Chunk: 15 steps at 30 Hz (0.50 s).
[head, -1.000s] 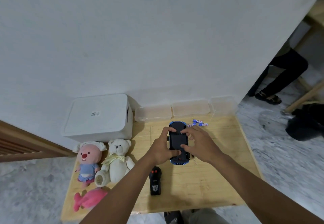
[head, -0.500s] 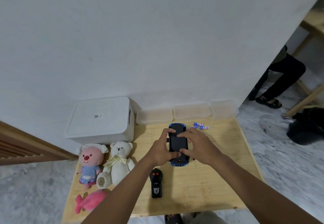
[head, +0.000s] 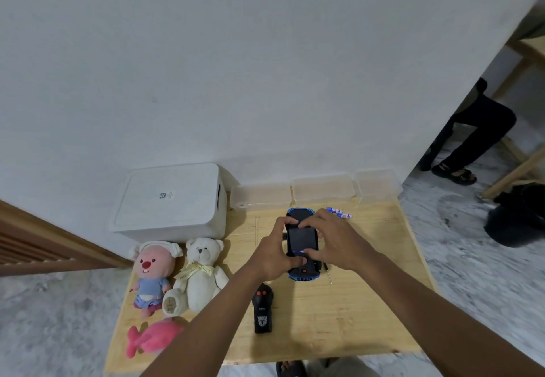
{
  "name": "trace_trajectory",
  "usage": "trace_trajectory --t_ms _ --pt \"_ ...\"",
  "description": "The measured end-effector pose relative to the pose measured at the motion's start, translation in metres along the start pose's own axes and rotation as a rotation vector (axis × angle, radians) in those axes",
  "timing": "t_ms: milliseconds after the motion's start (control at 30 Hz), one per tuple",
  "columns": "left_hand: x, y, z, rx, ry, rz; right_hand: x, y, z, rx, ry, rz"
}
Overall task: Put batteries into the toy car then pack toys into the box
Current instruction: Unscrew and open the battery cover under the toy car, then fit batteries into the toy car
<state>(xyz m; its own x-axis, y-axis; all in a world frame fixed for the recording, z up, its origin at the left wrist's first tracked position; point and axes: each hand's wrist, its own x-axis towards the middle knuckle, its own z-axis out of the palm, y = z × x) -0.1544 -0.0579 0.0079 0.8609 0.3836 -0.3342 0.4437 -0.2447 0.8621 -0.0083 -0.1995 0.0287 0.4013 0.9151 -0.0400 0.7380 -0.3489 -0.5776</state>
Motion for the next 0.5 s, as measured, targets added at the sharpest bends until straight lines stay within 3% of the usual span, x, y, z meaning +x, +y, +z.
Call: trace_trajectory --t_ms 167,300,500 --pt "-0.001 0.000 0.004 0.001 0.000 -0.009 -0.005 0.003 -0.001 -0.216 0.088 -0.077" --pt "0.000 -0.003 0.007 0.012 0.002 -0.024 -0.009 0.020 -0.006 -0.158 0.141 -0.030" --pt "-0.001 -0.018 0.009 0.018 0.012 -0.055 -0.031 0.076 -0.012 -0.146 0.037 0.056"
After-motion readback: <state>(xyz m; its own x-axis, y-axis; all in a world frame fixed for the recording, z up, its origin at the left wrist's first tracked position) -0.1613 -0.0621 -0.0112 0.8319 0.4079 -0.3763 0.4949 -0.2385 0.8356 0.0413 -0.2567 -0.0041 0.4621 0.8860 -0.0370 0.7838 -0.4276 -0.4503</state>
